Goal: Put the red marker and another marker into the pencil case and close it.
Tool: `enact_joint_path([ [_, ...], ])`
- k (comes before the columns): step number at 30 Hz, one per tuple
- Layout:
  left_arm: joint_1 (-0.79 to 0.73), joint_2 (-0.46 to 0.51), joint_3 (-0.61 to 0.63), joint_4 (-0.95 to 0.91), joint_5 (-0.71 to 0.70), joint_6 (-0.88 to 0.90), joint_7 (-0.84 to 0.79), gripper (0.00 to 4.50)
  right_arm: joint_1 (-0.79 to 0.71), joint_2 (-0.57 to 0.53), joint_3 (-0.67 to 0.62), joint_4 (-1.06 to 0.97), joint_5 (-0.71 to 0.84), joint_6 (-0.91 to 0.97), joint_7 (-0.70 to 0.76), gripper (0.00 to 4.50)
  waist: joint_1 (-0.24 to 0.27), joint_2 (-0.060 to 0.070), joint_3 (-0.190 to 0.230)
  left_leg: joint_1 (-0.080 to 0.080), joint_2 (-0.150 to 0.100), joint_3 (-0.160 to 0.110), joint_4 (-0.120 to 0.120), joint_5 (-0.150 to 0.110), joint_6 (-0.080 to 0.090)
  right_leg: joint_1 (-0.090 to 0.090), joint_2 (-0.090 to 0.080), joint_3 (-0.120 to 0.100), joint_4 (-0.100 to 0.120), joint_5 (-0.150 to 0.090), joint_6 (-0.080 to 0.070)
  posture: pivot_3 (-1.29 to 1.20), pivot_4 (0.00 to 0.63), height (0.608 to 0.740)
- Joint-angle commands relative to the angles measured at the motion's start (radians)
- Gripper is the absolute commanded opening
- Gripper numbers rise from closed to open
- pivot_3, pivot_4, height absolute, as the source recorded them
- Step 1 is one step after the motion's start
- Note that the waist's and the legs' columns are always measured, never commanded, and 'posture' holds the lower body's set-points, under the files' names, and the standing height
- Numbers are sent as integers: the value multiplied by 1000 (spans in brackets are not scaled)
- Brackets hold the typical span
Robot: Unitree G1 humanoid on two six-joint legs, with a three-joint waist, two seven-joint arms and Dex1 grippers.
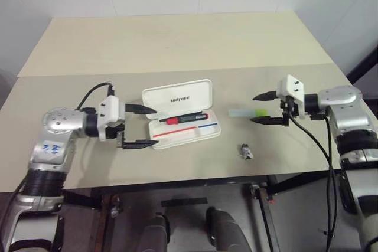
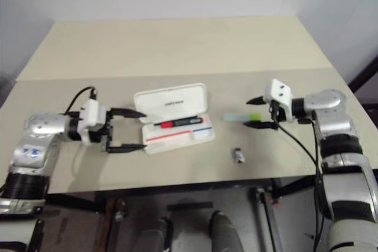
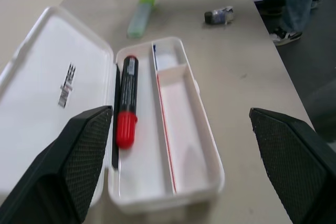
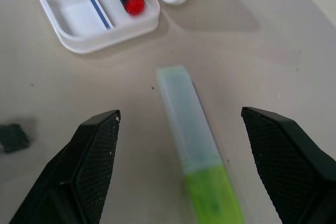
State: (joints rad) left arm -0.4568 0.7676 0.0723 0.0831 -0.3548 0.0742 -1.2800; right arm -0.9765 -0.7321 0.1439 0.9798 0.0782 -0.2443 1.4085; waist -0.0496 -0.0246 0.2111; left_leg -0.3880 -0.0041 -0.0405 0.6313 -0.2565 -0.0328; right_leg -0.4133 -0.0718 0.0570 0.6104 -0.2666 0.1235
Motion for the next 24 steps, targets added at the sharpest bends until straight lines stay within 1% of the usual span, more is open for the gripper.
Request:
enact_joint_path([
  [1, 32, 40, 64, -65, -26, 9, 24, 4447, -74, 9, 7, 117, -61, -75, -8, 3903, -2, 0, 0, 0, 0, 0, 0, 0, 0, 0, 0, 0, 0, 0, 0, 0, 150, 740],
  [5, 61, 51, 81, -108, -34, 30, 46, 4447, -126, 30, 23, 215, -134, -101, -49, 3903, -6, 0, 0, 0, 0, 0, 0, 0, 0, 0, 0, 0, 0, 0, 0, 0, 150, 740],
  [9, 82, 54, 87, -150, -41, 51, 68, 4447, -166, 39, 70, 281, -232, -77, -112, 3903, -6, 1, 0, 0, 0, 0, 0, 0, -1, 0, 0, 0, 1, 0, 0, 0, 150, 740],
  [13, 87, 52, 90, -175, -44, 69, 81, 4447, -199, 56, 75, 313, -278, -68, -165, 3903, -8, 1, 0, 1, 0, 0, 0, 0, -1, 0, 1, 0, 1, 0, 0, 0, 150, 740],
  [17, 87, 47, 84, -189, -45, 75, 91, 4447, -206, 66, 82, 334, -314, -41, -184, 3903, -10, 1, 0, 1, 0, 0, 0, 0, -1, 0, 1, 0, 2, 0, 0, 0, 150, 740],
  [20, 83, 44, 75, -201, -47, 81, 98, 4500, -200, 74, 84, 341, -325, -27, -149, 3288, -10, 1, 0, 1, 0, 0, 1, 0, -1, 0, 1, 0, 3, 0, 0, 0, 150, 740],
  [24, 85, 44, 72, -205, -47, 82, 100, 4500, -194, 90, 65, 329, -301, -26, -70, 1865, -10, 1, 0, 2, 0, 0, 2, 0, -1, 1, 1, 1, 4, 0, 0, 0, 150, 740],
])
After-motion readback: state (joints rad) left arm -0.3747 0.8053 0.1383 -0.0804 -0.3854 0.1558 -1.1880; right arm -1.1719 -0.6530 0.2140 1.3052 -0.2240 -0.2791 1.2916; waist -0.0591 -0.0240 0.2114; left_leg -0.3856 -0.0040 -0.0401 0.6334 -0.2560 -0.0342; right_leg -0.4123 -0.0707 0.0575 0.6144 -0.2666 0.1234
